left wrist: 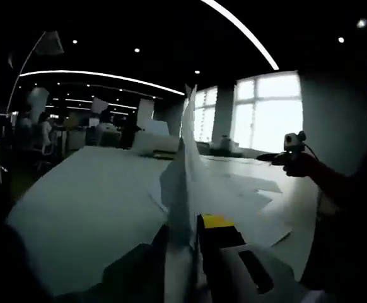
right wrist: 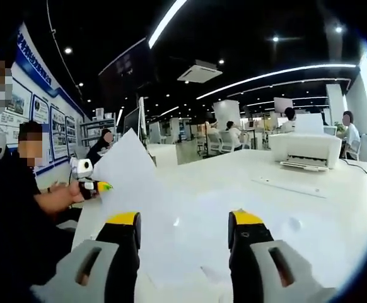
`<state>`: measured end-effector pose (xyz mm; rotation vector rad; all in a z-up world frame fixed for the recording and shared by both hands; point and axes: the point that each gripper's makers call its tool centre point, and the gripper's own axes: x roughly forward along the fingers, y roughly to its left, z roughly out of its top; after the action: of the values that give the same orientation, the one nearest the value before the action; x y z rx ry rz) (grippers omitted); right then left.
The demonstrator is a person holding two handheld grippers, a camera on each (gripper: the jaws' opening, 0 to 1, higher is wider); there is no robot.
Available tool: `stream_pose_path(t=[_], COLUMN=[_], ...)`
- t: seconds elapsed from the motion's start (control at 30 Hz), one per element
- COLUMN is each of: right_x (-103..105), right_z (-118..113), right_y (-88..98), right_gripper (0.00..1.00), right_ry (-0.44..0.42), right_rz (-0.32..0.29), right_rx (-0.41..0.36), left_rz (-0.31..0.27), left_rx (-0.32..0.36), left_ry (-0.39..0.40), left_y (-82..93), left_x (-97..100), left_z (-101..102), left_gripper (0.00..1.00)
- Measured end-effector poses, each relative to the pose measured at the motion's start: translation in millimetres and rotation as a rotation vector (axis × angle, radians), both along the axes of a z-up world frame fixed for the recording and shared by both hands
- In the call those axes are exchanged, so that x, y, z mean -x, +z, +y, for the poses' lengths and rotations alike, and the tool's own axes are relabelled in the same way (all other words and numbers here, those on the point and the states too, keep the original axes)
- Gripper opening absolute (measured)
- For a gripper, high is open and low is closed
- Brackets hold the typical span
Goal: Organize the stack of printing papers by aligning and flattening the scattered papers on the table
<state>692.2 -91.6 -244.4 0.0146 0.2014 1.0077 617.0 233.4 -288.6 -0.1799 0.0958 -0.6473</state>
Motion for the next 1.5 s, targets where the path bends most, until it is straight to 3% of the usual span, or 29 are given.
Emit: stream_pose_path(t=[0.13,0.33,0.47,1.1,1.5], right_x=[-7,-19,-25,-56,-73], right_z=[-4,-6,-1,4,17], right_y=[-2.0,-12.1,-17.3,-29.0,-48.9], right_gripper=[0.53,0.55,0.56,0.56,0.58], right_ry=[-0.029,-0.076,-0.075,-0.096,-0.096], right_rz=[-0.003,-0.038,-0.037,-0.004,0.031], right_rx=[0.021,0.143,0.175,0.217,0.276], left_rz=[0.02,0.029,0.037,0.029,0.023], left_rx=[0.002,-0.026,-0.031,-0.055,-0.054], left_ry=[0.001,-0.015,-0.028,-0.034,-0.042], left_y=[-2.7,-6.9,-8.4,-10.7,-9.8], left_x=[-1.3,-0.4,0.2,1.0,1.8], left_z=[-1,-6,-8,-12,-12], left_gripper=[0.06,0.06,0.06,0.06,0.06])
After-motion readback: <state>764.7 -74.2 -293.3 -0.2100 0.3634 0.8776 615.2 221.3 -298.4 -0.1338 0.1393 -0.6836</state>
